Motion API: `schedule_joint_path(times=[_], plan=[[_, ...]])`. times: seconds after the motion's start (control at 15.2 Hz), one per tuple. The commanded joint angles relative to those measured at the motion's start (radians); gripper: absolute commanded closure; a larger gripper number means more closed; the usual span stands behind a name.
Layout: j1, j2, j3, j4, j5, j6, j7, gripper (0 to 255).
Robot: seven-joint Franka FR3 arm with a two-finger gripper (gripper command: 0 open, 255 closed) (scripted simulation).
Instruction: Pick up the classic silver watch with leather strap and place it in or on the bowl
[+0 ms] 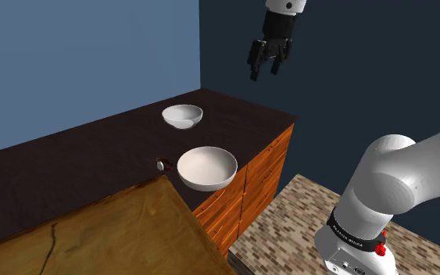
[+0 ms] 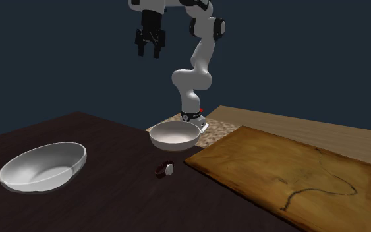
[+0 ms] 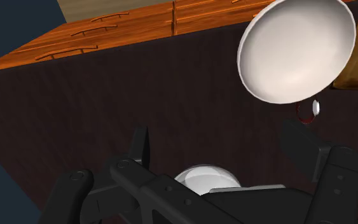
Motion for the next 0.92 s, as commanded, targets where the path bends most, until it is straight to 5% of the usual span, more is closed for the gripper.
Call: schedule_joint_path(times=[0.0,0.86], plan=[[0.000,0.000,0.000,0.000,0.000,0.000,0.000,0],[0.015,0.354,0.209,0.046,0.019,0.249,0.250,0]])
